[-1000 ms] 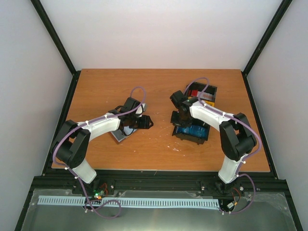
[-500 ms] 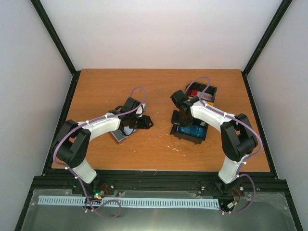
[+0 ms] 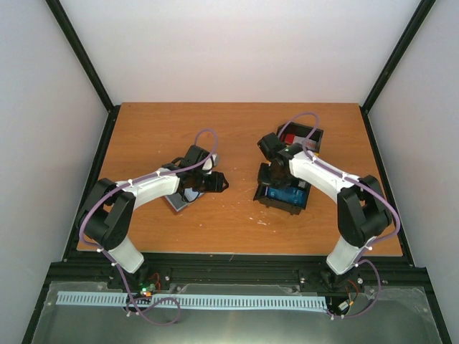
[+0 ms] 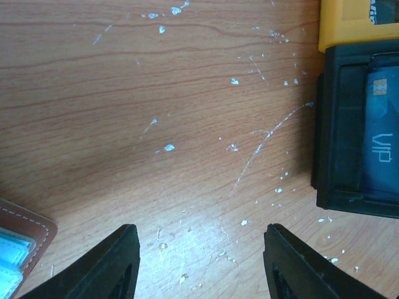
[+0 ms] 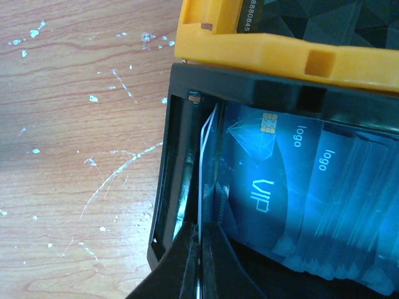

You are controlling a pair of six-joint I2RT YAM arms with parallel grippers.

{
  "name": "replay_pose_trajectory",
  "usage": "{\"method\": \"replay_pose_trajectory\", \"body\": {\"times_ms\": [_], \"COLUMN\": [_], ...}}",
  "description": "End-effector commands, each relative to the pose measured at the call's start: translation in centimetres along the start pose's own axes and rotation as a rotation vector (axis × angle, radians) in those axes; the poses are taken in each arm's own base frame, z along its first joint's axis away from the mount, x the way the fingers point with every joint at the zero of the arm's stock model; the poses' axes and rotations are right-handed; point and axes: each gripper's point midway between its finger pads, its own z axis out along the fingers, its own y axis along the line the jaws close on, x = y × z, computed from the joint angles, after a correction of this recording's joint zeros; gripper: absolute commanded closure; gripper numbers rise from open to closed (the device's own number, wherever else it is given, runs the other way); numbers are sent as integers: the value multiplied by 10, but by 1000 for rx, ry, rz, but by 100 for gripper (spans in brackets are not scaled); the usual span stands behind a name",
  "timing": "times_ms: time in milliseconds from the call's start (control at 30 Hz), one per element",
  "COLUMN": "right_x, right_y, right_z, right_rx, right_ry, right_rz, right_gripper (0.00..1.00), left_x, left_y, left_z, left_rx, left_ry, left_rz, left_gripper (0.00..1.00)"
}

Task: Put the credit cards into the card holder
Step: Pick up the credit card from the storage box.

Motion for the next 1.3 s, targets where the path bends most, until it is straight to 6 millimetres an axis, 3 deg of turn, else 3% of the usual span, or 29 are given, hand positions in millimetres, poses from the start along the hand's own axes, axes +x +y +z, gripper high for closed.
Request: {"method": "replay_pose_trajectory", "body": {"times_ms": [0,167,333,467,733,967,1067,1267], "right_x": [0,-4,-12,-14,-10,-5,-5,-6], "right_y": [-5,-7,-5,-11,17,31,34,34], "right_z": [-10,-19,-49,-75,-130,-152,-159,-169], "right_rx": [-38,-167,-403,-522,-835,-1005,-1045,-1101], "right_ry": [-7,-1,-42,-104,-197,-196,-196,-198], "right_rz": [0,-58,-134,-163,-215,-179,-173,-168], "right_gripper": [97,97,97,97,97,97,97,97], "left_x": [-13,-14,-14,-29,-54,-47,-43,-34], "left_y": [-12,-31,-69,-102,-151,-178,-186,-189], "left_z": [-3,-9,-17,-23,-38,-58,-66,-75], "left_rx": [41,139,342,496,751,935,990,1048], "left_ry": [-31,-28,21,36,98,159,168,174], "left_rz": [35,59,68,68,19,-42,-50,-69], "left_gripper": [44,41,34,30,20,19,26,63]}}
